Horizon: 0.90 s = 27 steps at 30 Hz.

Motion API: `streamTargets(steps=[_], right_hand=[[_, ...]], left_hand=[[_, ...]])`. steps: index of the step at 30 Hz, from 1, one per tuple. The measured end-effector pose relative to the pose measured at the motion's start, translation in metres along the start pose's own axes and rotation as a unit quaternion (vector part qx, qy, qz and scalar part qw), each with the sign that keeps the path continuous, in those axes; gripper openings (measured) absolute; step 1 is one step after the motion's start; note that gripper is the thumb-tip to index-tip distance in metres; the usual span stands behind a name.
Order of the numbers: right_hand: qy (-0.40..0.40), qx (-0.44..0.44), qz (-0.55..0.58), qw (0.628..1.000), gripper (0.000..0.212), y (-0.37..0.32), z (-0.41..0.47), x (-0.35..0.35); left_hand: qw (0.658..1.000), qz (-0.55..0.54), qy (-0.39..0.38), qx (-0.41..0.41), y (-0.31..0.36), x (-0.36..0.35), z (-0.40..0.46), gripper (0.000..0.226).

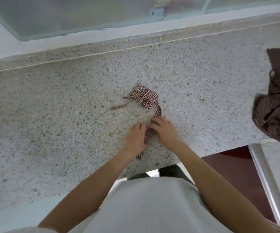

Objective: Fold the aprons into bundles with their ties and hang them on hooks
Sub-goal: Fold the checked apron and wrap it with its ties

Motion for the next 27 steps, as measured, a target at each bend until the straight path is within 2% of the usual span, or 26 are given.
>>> streamTargets(steps=[2,5,8,11,14,16,18,22,25,27], right_hand=[[0.041,-0.053,0.014,0.998,0.026,-0.004,-0.010,-0.001],[0.099,-0.088,0.041,0.990,0.012,-0.008,-0.021,0.007],[0.150,-0.156,0.093,0.972,0.011,-0.005,-0.036,0.027],[0.216,-0.186,0.175,0.942,0.012,-0.002,-0.058,0.061],[0.244,-0.178,0.245,0.921,0.016,0.001,-0.082,0.101],[0.266,-0.163,0.265,0.912,0.015,0.008,-0.111,0.129],[0.284,-0.153,0.244,0.915,0.009,0.018,-0.144,0.150],[0.305,-0.151,0.205,0.918,0.011,0.037,-0.212,0.188],[0.343,-0.171,0.240,0.892,0.011,0.060,-0.266,0.214],[0.362,-0.198,0.291,0.863,0.015,0.076,-0.296,0.226]], left_hand=[[0.999,-0.010,0.022,-0.027,0.002,-0.004,-0.009,0.042],[0.992,-0.091,0.058,-0.063,0.001,0.012,-0.016,0.026],[0.981,-0.138,0.092,-0.098,0.010,0.036,-0.023,0.018],[0.957,-0.226,0.108,-0.149,0.040,0.060,-0.031,0.016],[0.916,-0.348,0.128,-0.152,0.083,0.085,-0.037,0.009],[0.896,-0.392,0.128,-0.165,0.121,0.096,-0.043,0.008],[0.883,-0.415,0.121,-0.185,0.161,0.099,-0.049,0.010],[0.867,-0.443,0.097,-0.207,0.238,0.087,-0.062,0.008],[0.851,-0.467,0.064,-0.231,0.301,0.068,-0.071,0.010],[0.855,-0.439,0.050,-0.271,0.336,0.059,-0.074,0.011]])
Point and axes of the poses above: each hand's wrist, its own z-axis towards the middle knuckle, its own x-axis out of the back of the hand, y = z × x, the point moved 1 cm from there along z, towards the middle knuckle, and after that the axes turned 1 degree about -x, right-handed, at the moved point
